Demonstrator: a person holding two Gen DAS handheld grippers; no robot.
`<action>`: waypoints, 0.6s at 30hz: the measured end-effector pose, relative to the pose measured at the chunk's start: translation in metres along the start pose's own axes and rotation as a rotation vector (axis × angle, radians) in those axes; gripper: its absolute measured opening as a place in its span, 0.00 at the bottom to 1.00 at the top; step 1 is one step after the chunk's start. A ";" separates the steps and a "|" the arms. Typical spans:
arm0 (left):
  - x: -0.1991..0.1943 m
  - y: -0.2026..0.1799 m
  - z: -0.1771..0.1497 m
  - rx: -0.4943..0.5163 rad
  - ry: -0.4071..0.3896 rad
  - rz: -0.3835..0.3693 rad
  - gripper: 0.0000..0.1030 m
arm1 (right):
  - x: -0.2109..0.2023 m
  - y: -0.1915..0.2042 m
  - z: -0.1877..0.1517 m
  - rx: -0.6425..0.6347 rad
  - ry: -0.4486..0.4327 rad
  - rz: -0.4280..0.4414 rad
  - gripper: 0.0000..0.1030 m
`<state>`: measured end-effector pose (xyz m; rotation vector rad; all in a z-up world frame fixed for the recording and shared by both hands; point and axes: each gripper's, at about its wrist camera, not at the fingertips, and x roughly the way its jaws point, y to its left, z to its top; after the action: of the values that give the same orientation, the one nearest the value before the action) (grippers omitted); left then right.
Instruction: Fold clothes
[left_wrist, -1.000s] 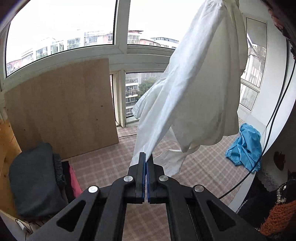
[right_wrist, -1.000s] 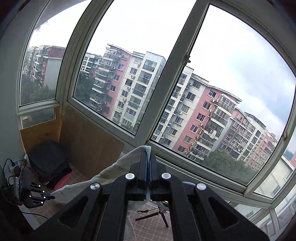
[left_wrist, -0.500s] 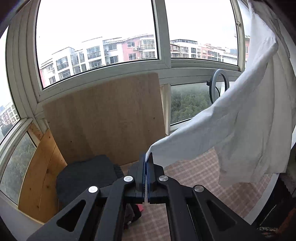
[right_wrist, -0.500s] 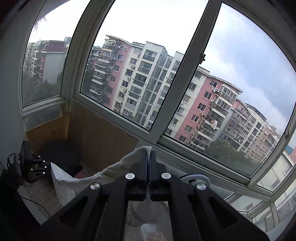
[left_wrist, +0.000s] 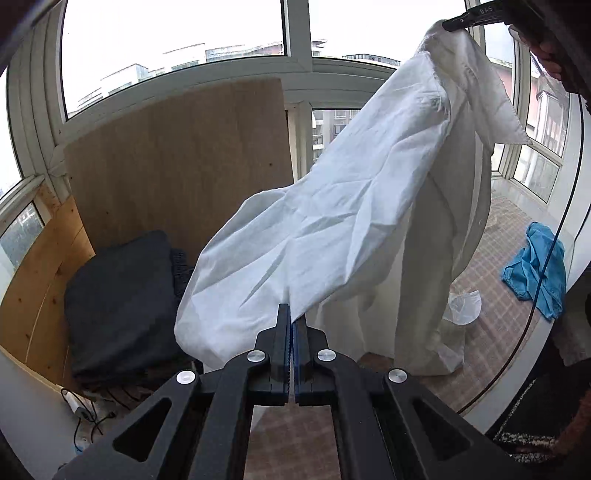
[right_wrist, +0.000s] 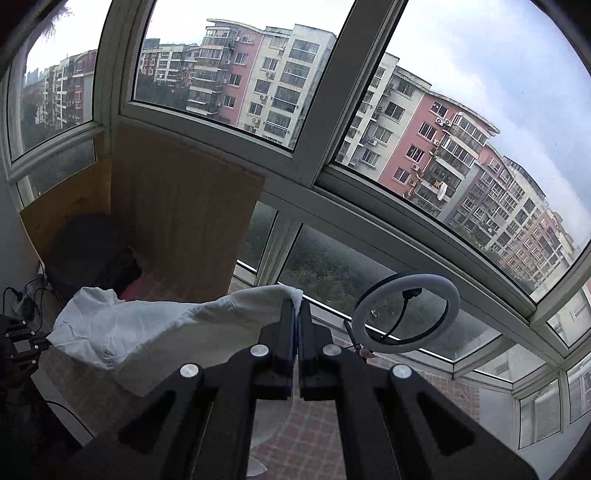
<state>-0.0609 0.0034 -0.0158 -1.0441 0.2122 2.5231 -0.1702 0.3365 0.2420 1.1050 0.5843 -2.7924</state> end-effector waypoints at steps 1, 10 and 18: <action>0.022 -0.013 -0.004 0.000 0.028 -0.032 0.00 | 0.001 -0.006 -0.010 -0.001 0.010 0.008 0.01; 0.131 -0.038 0.012 -0.020 0.157 0.076 0.00 | -0.004 -0.050 -0.054 0.026 0.041 0.067 0.01; 0.152 -0.053 0.007 -0.078 0.185 0.006 0.06 | -0.005 -0.066 -0.073 0.019 0.040 0.125 0.01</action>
<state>-0.1402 0.0998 -0.1175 -1.3105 0.1706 2.4573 -0.1337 0.4248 0.2175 1.1606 0.4755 -2.6814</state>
